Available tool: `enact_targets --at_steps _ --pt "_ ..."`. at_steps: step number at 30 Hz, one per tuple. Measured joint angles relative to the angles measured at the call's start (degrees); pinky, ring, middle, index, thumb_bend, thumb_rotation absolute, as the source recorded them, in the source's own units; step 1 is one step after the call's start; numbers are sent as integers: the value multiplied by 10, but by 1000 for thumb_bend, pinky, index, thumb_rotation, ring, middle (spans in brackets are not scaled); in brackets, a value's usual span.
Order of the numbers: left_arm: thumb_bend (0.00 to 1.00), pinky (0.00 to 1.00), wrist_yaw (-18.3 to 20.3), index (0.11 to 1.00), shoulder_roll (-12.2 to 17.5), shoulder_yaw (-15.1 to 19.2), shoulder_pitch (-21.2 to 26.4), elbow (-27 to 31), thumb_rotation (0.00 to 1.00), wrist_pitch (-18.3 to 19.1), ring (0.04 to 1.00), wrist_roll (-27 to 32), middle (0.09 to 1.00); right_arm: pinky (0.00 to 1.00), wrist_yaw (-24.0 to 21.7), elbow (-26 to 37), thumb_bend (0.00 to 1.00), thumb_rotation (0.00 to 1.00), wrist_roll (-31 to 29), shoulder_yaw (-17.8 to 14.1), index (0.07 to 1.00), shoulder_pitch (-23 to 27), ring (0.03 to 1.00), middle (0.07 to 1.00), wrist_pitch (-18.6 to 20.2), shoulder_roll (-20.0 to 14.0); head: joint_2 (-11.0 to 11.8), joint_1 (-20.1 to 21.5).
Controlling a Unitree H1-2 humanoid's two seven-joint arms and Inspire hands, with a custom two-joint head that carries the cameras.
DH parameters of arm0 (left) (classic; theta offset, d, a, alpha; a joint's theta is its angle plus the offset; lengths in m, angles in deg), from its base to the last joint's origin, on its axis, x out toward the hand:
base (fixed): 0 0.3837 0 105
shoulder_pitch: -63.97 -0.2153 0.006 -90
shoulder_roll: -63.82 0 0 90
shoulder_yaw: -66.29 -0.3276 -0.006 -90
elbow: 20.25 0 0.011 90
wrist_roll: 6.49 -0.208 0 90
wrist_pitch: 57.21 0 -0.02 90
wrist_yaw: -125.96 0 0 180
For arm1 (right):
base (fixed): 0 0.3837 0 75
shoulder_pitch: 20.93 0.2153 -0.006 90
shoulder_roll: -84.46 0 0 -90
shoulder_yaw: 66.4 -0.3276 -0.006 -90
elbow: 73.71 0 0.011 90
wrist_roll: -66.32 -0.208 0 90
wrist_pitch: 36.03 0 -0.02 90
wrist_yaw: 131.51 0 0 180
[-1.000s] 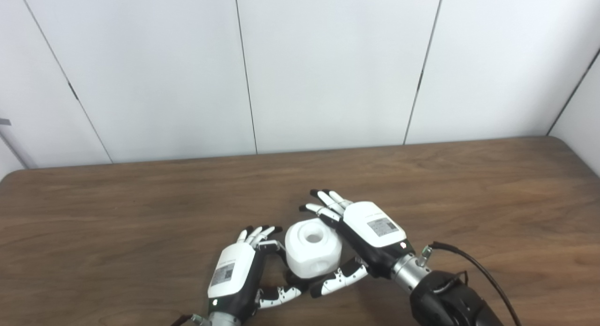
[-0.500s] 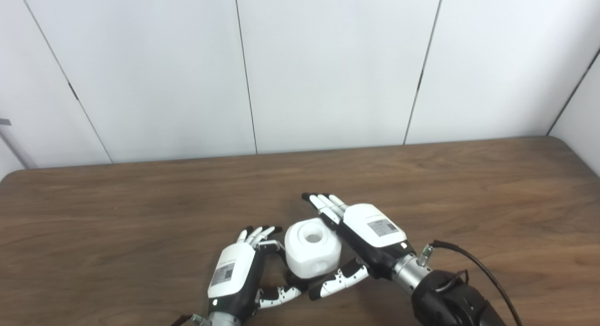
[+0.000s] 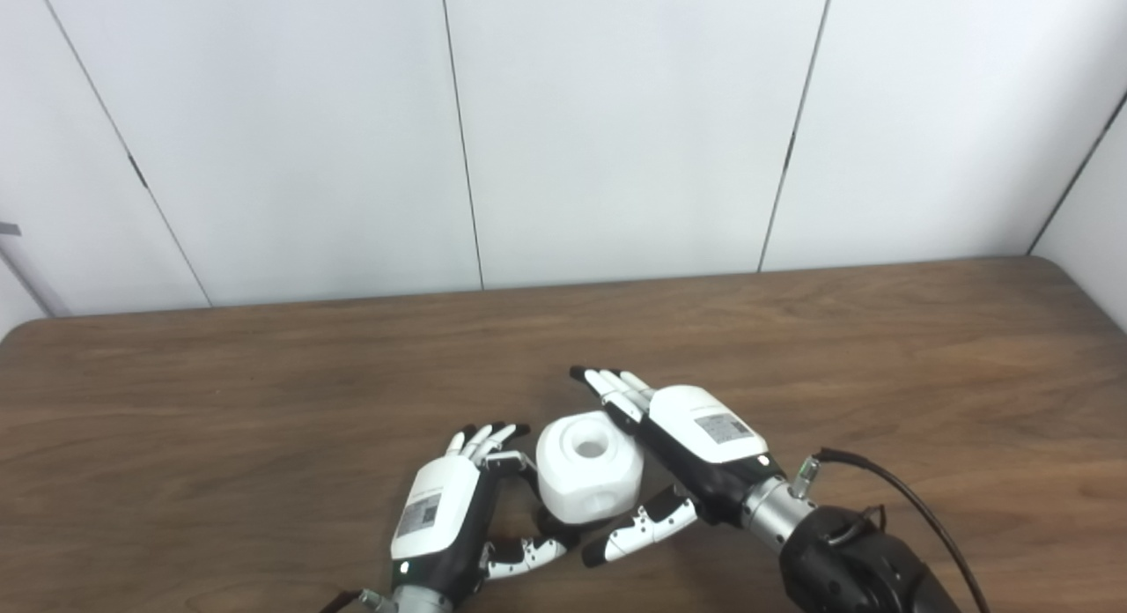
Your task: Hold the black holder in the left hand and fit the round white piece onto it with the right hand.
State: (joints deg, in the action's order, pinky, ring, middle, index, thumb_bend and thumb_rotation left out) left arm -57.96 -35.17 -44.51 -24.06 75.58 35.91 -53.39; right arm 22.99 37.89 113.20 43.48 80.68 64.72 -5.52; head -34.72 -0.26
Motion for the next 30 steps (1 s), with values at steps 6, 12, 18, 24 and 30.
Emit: enact_targets --at_steps 6,12,18,24,30 --pt "515 1000 1 482 0 1 2 -1 47 0 935 0 890 910 -6 4 1000 544 -4 -4 1000 0 1000 1000 3 -2 3 2" --pt "515 1000 1 481 0 1 5 -5 48 0 937 1 889 908 -17 8 1000 548 -10 -13 1000 0 1000 1000 7 -2 6 2" --pt "515 1000 -1 481 -3 0 11 -14 48 -2 935 2 890 914 -26 14 1000 541 -18 -20 1000 0 1000 1000 8 -5 9 0" --pt "515 1000 -2 481 -3 0 12 -16 48 -2 937 2 889 921 -26 24 1000 550 -26 -22 1000 -4 1000 1000 7 -8 12 -1" --pt "515 1000 -5 482 -4 0 13 -18 47 -4 937 2 888 906 -25 25 1000 560 -30 -32 1000 -5 1000 1000 7 -10 13 -1"
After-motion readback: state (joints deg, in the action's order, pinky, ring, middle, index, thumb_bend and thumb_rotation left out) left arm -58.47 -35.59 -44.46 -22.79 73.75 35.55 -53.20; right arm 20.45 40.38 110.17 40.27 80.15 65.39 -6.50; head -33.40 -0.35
